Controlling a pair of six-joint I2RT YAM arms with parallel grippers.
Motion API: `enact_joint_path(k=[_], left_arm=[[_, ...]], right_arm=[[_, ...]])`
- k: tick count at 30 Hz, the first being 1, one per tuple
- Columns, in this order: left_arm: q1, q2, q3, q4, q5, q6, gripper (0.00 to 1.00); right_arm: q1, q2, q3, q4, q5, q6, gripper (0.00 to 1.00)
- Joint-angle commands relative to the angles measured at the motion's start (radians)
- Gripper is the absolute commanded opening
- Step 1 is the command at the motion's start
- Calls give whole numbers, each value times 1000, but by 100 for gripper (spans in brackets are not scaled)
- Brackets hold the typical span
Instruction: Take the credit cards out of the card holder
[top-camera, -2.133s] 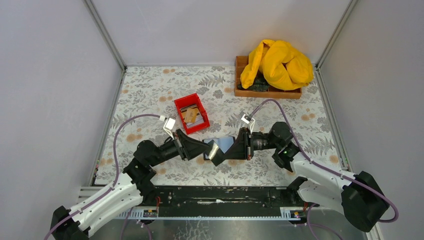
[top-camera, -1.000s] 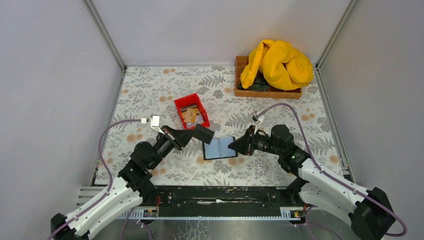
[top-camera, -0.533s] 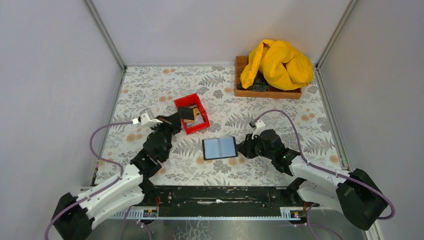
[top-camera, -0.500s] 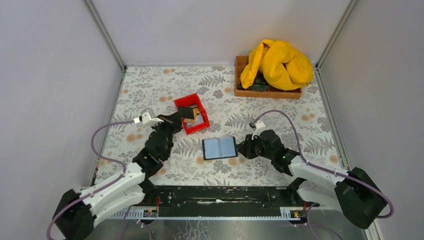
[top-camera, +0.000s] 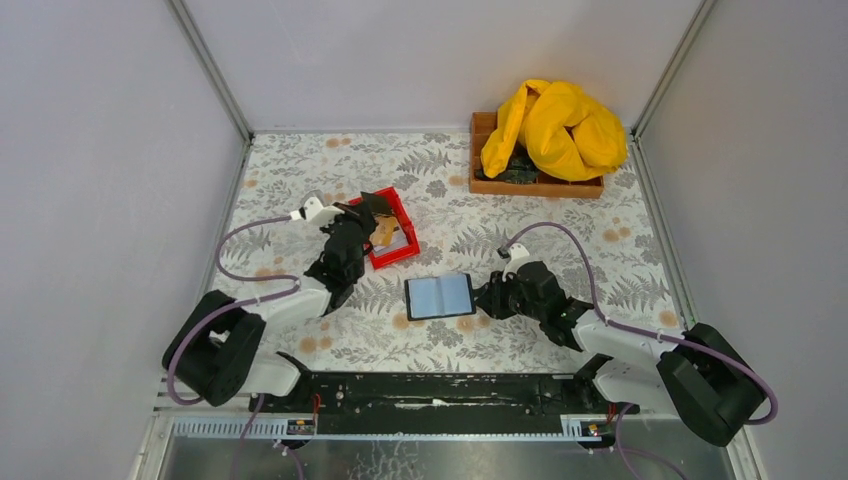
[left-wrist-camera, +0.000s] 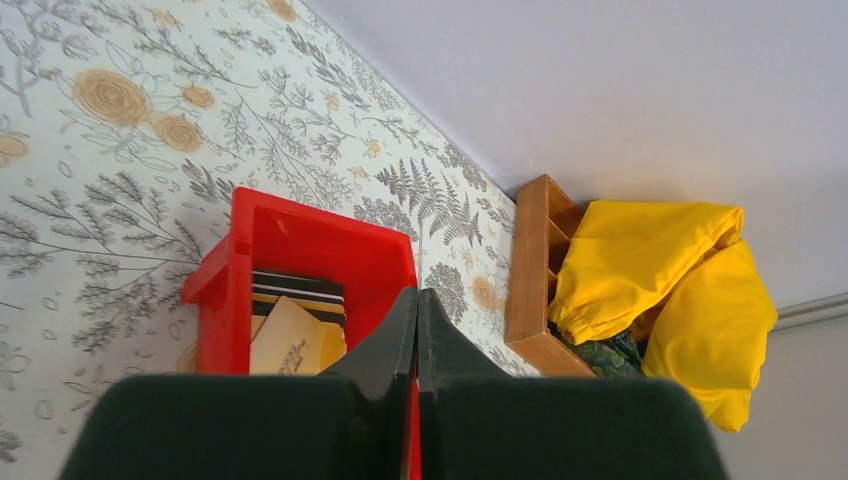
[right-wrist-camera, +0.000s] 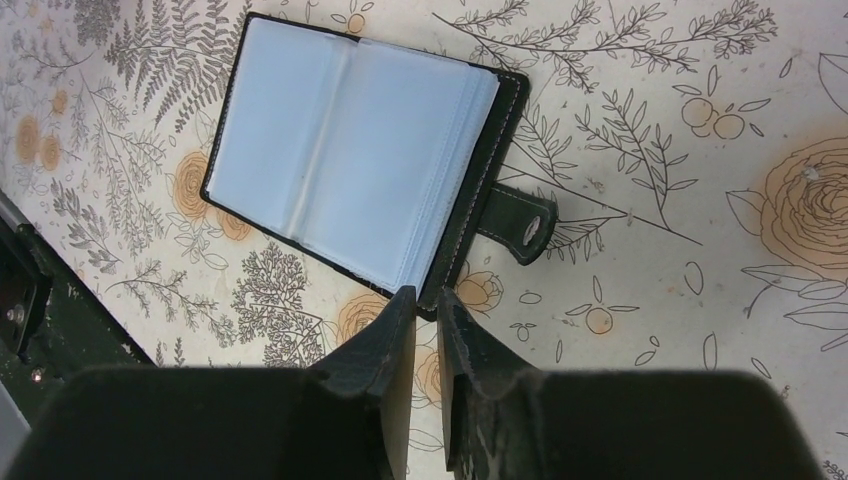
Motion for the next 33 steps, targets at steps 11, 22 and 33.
enact_joint_path(k=[11,22,33], left_arm=[[-6,227,93,106,-100,-198,0],[-34,306,87,133,-145,-234,0],[-40,328,80,144,-118,-224,11]], right_arm=[[-4,12,4,47,41,-3,21],[-6,31,8,47,51,-4,21],[-7,32,10,42,57,-4,21]])
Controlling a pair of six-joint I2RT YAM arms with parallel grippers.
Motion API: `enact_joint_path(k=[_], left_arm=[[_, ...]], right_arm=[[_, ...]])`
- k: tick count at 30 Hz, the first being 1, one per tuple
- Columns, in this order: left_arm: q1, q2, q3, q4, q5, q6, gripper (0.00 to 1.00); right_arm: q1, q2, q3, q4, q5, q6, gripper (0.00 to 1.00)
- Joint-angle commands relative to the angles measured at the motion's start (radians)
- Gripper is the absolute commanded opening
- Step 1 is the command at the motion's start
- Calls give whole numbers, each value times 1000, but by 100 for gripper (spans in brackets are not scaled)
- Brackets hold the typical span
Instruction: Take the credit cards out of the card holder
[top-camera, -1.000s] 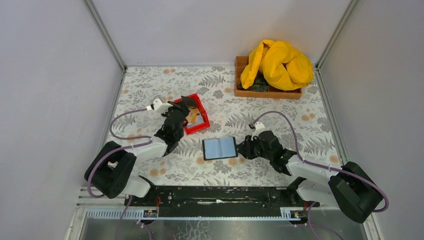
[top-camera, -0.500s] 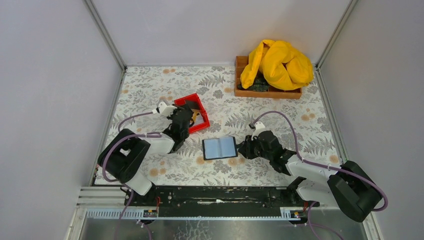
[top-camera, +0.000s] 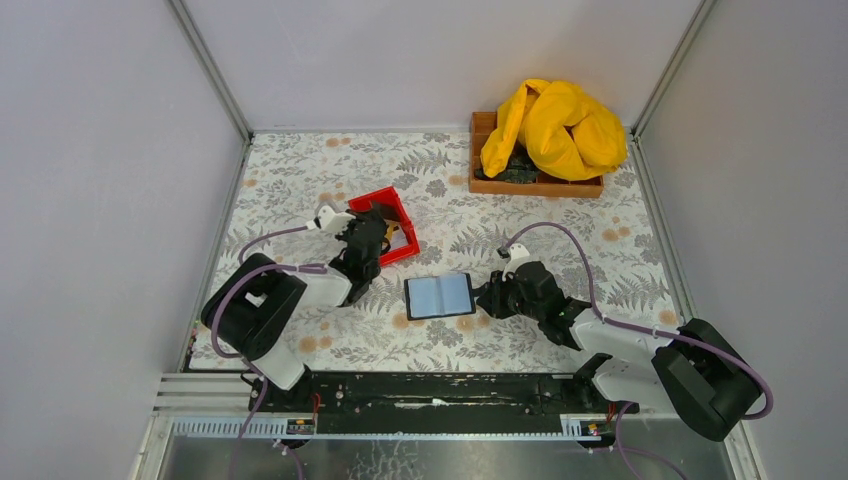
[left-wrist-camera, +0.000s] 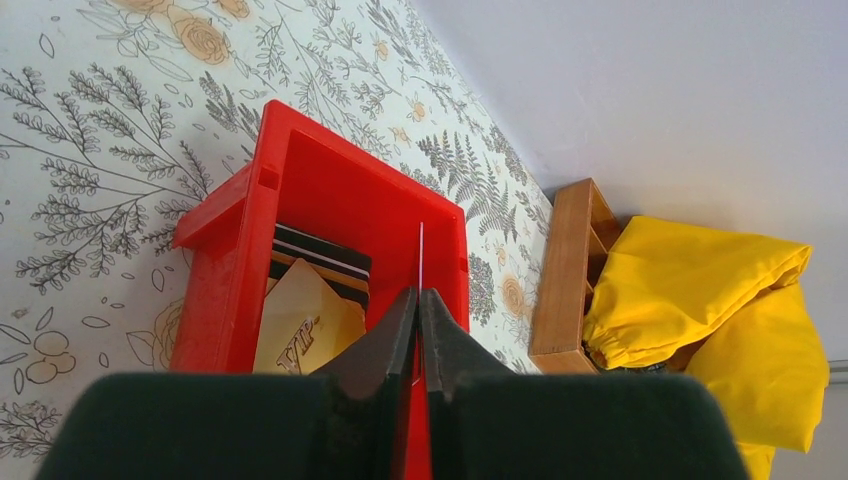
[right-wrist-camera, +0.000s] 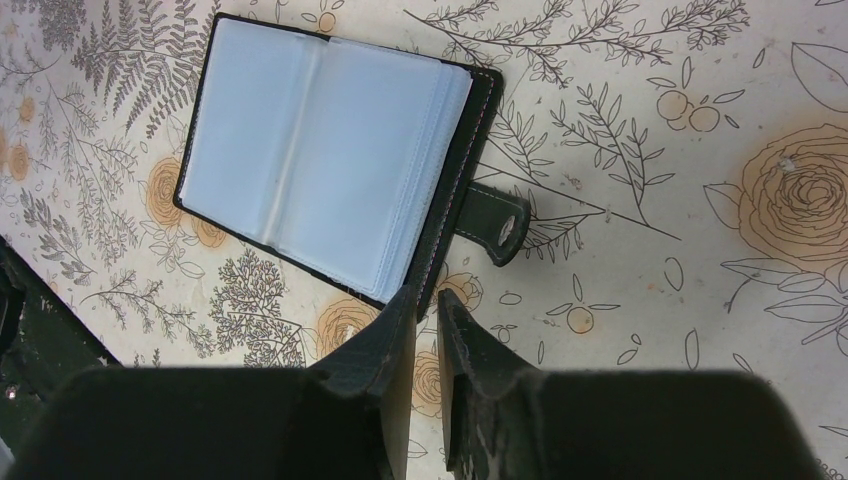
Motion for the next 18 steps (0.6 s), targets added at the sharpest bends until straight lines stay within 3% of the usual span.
enact_joint_path(k=[1,7,18], left_arm=[[-8,21,4,65,-15,3,14],[-10,-9,-23,98,-9,45,30],[-17,-255,-138,29,-13,138,35]], right_arm=[[-5,-1,13,32,25,-5,21],[-5,-3,13,32,21,-6,21],[-5,-24,4,48,8,-5,21]])
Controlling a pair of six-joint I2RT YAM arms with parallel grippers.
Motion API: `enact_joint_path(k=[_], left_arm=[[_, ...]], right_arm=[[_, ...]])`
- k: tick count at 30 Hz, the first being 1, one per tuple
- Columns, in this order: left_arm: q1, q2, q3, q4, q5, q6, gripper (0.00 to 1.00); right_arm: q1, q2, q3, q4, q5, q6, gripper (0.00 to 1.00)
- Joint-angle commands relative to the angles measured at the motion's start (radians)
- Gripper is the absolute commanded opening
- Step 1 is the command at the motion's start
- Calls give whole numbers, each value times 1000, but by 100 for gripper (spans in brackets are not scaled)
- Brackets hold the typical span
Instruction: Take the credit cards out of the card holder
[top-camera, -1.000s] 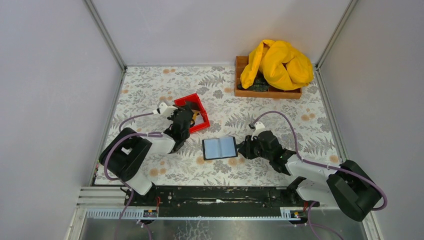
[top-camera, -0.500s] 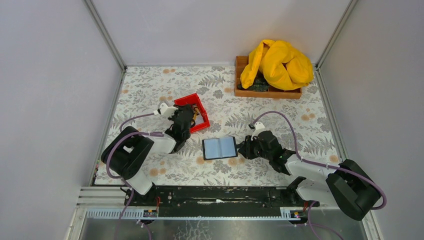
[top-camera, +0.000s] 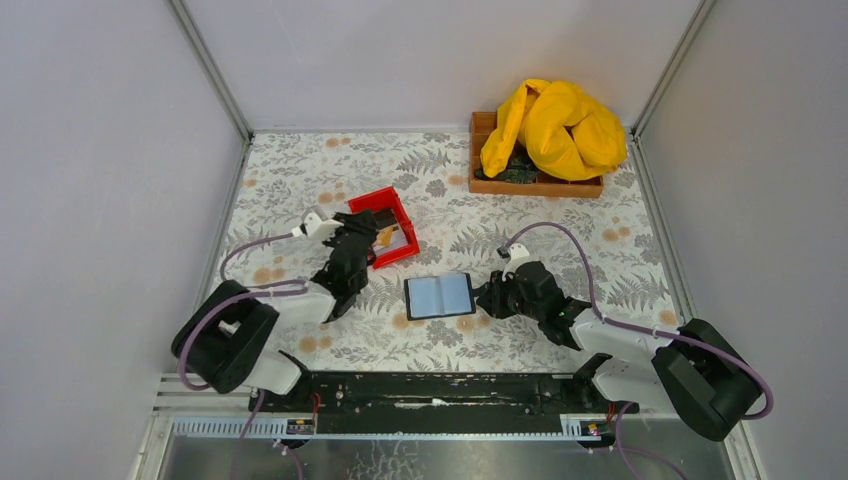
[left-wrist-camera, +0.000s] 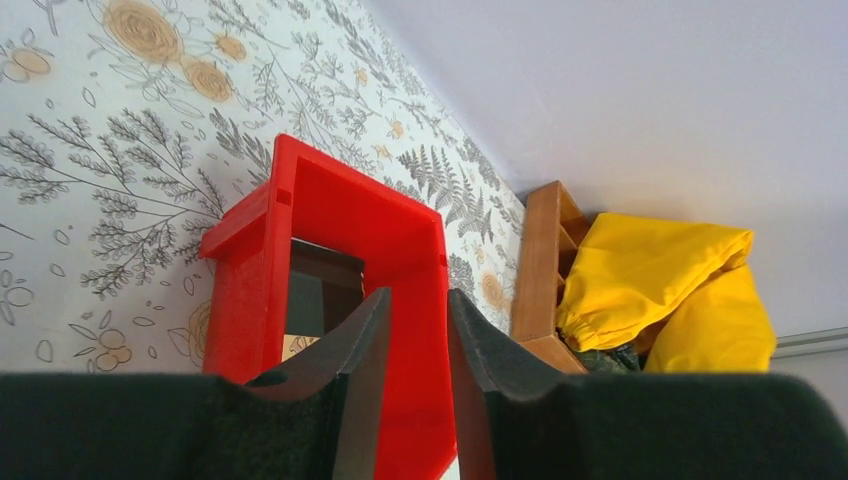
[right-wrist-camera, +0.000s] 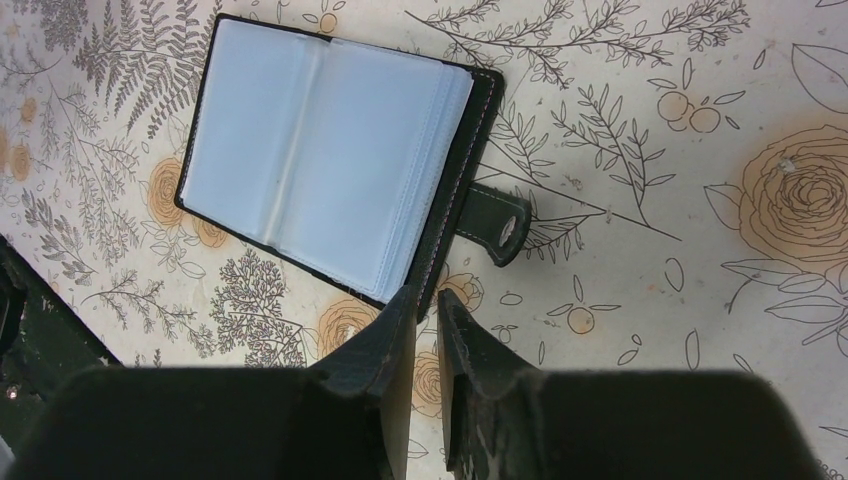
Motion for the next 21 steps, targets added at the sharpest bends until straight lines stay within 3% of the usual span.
enact_joint_path(k=[1,4,5,7,8,9,11,12,14,16,20,21], left_arm=[[-24,-141,-28,-59,-23,86,35],[-54,-225,0,-225,87,162,36],[-67,-253,4,-273,135,188,35],[-117,-293,-7,-353,185,231,38],[-148,-320,-20,-386,189,249,42],[-183,-346,-40,-400,188,270,53],[-223,-409,-87,-408,225,327,85],[-228,-440,-103,-424,255,346,94],[-228,-499,-107,-495,289,371,100],[-227,-545,-71,-604,285,376,100],[-215,-548,40,-779,260,371,100],[-215,-533,52,-801,230,346,100]], right_arm=[[-5,-38,-4,56,-3,-12,21],[-5,-96,-30,89,-37,-35,21],[-5,-114,-37,93,-36,-37,18],[-5,-142,-47,95,-49,-44,1],[-5,-145,-48,99,-79,-53,0],[-5,-140,-47,106,-121,-63,0],[-4,-107,-43,142,-214,-70,0],[-3,-81,-38,154,-252,-71,0],[9,-29,-2,155,-285,-76,0],[45,2,47,100,-205,-97,1],[202,48,167,-46,84,-162,49],[223,67,199,-71,123,-167,54]])
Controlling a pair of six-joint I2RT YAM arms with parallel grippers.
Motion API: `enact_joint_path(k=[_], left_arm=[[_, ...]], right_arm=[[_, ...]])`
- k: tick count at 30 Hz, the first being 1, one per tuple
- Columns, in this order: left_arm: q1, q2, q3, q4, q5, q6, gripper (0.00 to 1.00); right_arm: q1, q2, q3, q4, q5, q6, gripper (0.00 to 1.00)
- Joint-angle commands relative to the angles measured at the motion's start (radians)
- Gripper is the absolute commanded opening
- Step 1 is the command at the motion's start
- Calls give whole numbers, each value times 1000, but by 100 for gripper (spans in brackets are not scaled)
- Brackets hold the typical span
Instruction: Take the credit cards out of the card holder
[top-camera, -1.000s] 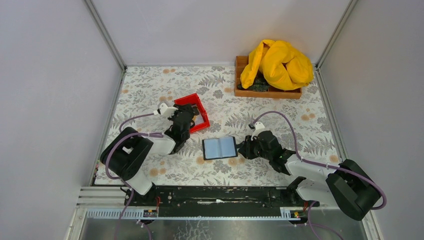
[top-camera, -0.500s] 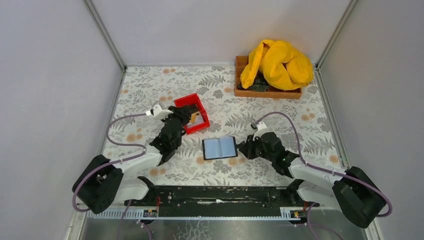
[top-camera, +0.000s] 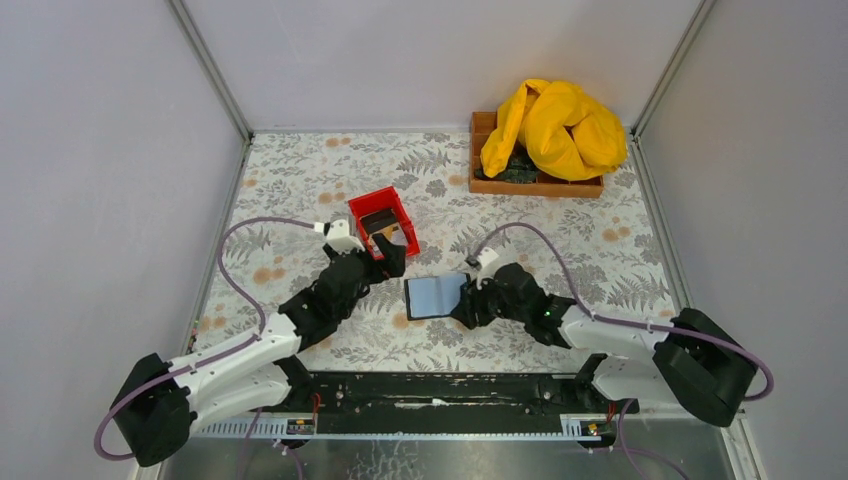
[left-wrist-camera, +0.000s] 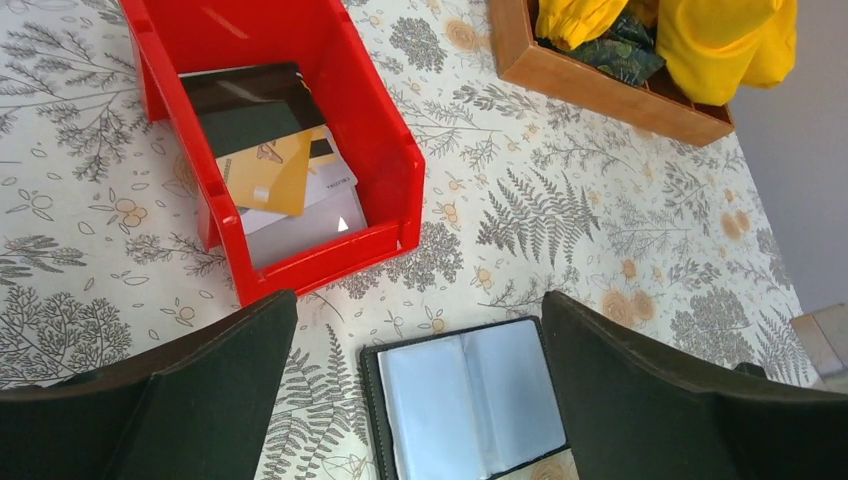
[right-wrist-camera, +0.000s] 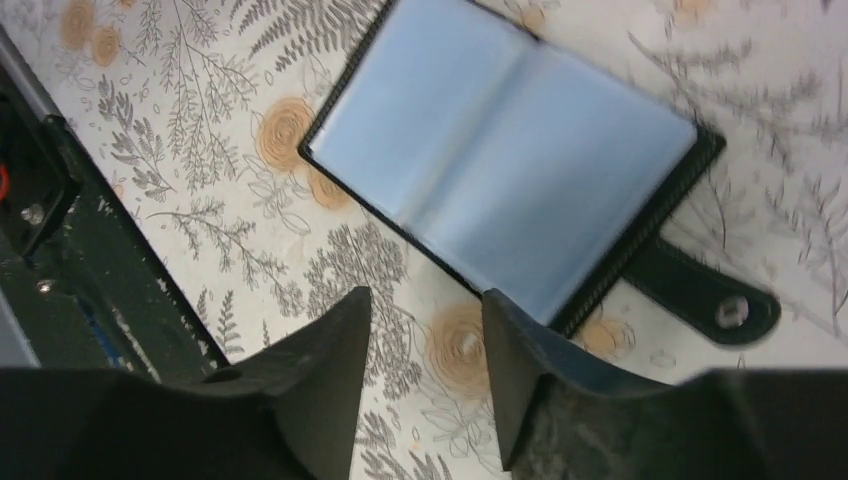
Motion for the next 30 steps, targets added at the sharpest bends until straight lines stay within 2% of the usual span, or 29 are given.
enact_joint_path(k=[1,3,4,5,7,8,10,13,16,20,24,30], left_arm=[[8,23,97,-181,-58,-9,100],[12,51,77,-172,-122,-63,100],[17,66,59,-159,-161,-80,100],[25,72,42,-147,-179,-88,100],[50,66,-4,-105,-184,-92,100],[69,52,-29,-78,-170,-98,100],[136,0,-67,-52,-102,-109,100],[185,-93,-117,-43,-105,-126,100],[189,-165,-149,-39,-123,-132,100],[189,-187,-150,-49,-137,-139,100],[188,-172,-145,-52,-129,-148,100],[189,-175,-145,-60,-130,-150,100]], right_arm=[[108,59,168,-89,228,-72,55],[130,110,227,-128,250,-77,53],[139,135,247,-140,248,-76,46],[145,160,269,-144,238,-71,36],[169,212,307,-156,226,-64,4],[187,241,328,-166,226,-66,1],[226,294,369,-193,234,-60,0],[270,350,377,-165,213,4,0],[275,382,336,-97,206,61,0],[273,424,336,-104,284,101,0],[227,465,373,-137,309,119,0],[77,460,416,-214,328,153,0]])
